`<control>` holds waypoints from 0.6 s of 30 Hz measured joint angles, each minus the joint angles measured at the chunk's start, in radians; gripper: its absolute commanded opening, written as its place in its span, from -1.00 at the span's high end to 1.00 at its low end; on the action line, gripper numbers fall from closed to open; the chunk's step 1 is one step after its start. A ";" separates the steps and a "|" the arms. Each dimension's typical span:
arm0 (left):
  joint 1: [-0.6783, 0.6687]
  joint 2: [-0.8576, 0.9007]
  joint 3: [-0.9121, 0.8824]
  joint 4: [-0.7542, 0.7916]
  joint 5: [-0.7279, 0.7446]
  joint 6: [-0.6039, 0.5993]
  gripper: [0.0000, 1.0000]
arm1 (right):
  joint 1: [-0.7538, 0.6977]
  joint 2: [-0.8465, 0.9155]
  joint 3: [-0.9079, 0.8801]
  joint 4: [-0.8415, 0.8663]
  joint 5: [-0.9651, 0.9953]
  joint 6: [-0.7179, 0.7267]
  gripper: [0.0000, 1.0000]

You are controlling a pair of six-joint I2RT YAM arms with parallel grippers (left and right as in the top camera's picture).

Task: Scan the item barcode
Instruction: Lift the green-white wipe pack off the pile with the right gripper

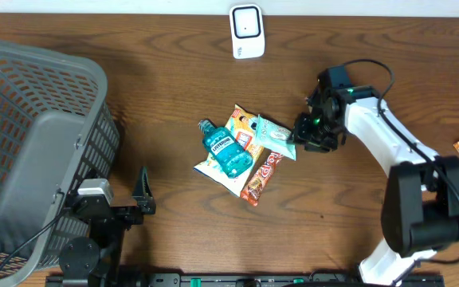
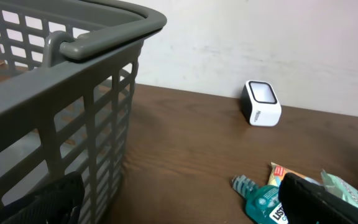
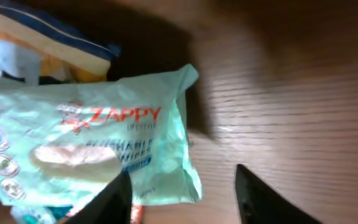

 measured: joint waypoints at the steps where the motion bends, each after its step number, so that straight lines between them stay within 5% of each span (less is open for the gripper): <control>1: 0.000 0.000 0.000 0.000 0.000 0.000 -1.00 | 0.005 -0.019 0.000 0.002 0.022 -0.005 0.00; 11: 0.000 0.000 0.000 0.000 0.000 0.000 -1.00 | 0.129 -0.196 0.000 0.042 0.225 -0.304 0.02; 13: 0.000 0.000 0.000 0.000 0.000 0.000 -1.00 | 0.172 -0.197 -0.001 0.041 0.275 -0.341 -0.17; 15: 0.000 0.000 0.000 0.000 0.000 0.000 -1.00 | 0.212 -0.197 -0.005 0.040 0.322 -0.330 -0.40; 18: 0.000 0.000 0.000 0.000 0.000 0.000 -1.00 | 0.239 -0.197 -0.005 0.005 0.361 -0.188 -0.45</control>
